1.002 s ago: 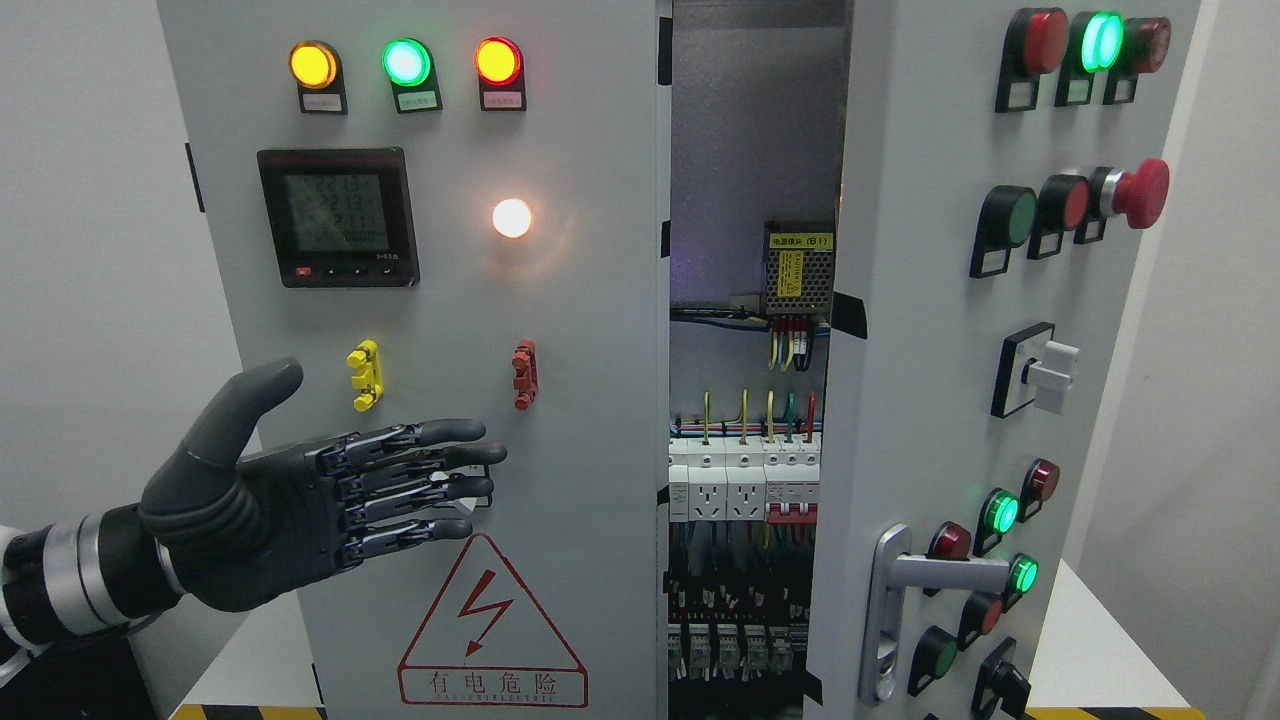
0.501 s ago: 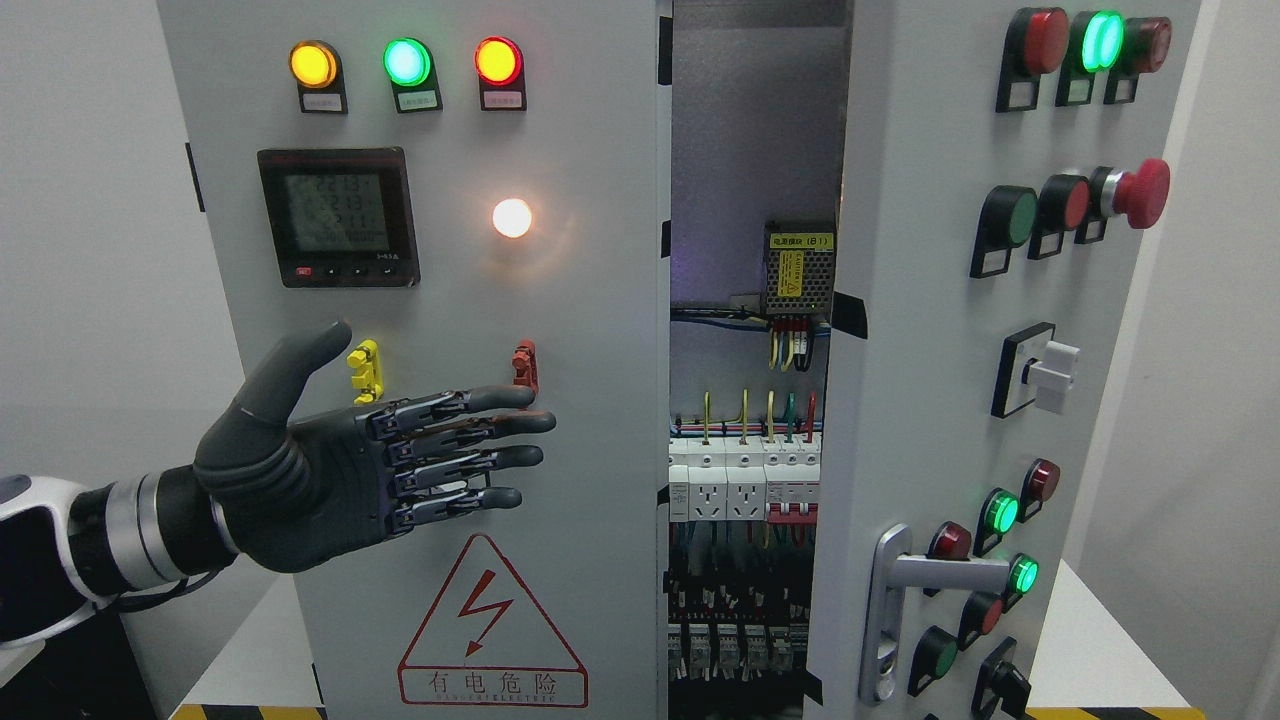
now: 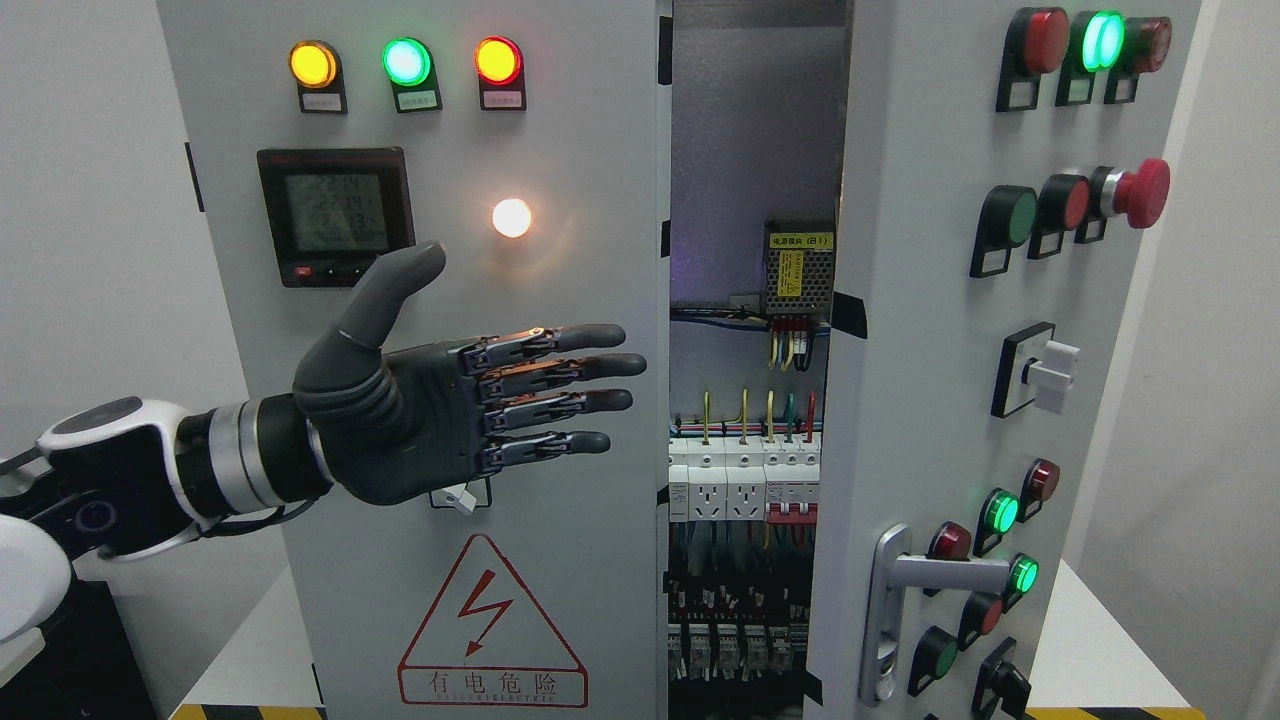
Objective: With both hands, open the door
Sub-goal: 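Raise the left hand toward the gap at the partly open door's edge, then insert the left hand fingers behind the edge of the button-covered door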
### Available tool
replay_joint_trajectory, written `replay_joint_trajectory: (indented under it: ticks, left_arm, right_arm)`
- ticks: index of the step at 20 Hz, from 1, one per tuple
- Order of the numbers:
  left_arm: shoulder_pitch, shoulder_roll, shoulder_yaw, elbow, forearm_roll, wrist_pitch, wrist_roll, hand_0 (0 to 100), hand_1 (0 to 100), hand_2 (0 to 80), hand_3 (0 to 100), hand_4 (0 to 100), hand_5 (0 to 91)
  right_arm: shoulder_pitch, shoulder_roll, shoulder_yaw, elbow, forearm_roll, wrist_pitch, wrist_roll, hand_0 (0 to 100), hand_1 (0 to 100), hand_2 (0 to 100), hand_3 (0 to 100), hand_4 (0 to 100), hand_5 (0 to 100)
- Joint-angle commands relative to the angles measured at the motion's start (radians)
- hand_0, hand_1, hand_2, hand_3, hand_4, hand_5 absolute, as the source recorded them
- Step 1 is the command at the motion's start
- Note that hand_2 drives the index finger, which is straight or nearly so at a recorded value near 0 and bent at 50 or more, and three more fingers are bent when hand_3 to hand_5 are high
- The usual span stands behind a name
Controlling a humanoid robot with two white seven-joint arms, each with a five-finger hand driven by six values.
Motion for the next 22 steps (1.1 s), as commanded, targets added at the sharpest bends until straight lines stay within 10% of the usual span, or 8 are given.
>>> replay_joint_trajectory:
  ticks: [1, 22]
  left_arm:
    - [-0.058, -0.319, -0.06, 0.199, 0.012, 0.001, 0.005, 0, 0, 0.0, 0, 0, 0.0]
    - [-0.075, -0.454, -0.04, 0.215, 0.05, 0.027, 0.011, 0, 0, 0.0, 0, 0, 0.0]
  right_arm:
    - [0.001, 0.002, 0.0, 0.0, 0.0, 0.0, 0.005, 38, 0, 0, 0, 0, 0]
    - [0.001, 0.0, 0.0, 0.0, 0.0, 0.0, 0.005, 38, 0, 0, 0, 0, 0]
